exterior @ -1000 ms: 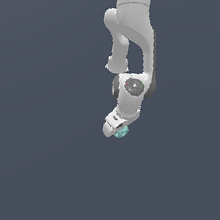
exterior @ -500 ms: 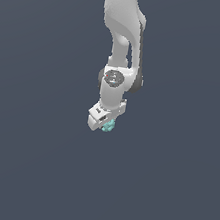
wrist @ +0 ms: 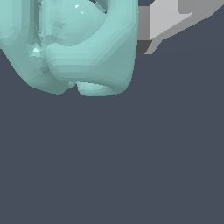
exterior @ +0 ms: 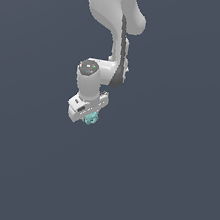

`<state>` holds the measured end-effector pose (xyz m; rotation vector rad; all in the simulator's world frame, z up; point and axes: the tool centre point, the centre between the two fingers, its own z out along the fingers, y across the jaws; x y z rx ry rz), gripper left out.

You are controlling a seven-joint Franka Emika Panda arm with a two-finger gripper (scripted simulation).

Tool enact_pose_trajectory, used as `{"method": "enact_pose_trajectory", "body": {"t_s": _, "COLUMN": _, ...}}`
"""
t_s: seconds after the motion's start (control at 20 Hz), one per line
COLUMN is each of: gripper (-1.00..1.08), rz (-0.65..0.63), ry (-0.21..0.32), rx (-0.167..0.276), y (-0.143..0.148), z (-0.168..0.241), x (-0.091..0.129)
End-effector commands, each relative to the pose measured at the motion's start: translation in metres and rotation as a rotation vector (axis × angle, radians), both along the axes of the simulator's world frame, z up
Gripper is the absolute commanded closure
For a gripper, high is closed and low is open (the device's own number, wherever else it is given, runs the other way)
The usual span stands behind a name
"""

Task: Pick up the object and move it to a goal position.

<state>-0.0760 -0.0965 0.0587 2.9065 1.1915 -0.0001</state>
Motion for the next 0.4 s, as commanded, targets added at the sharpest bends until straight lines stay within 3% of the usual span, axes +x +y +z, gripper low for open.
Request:
{"method": "enact_pose_trajectory", "body": {"t_s": 0.0, "gripper": 1.08, "rz": 0.002, "ry": 0.0, "rx": 0.0, "y": -0.014, "z": 0.002, "x": -0.003}}
{"method": "enact_pose_trajectory", "body": {"t_s": 0.35, "gripper": 1.08, "rz": 0.002, "ry": 0.0, "rx": 0.0, "y": -0.029, "z": 0.003, "x": -0.005}}
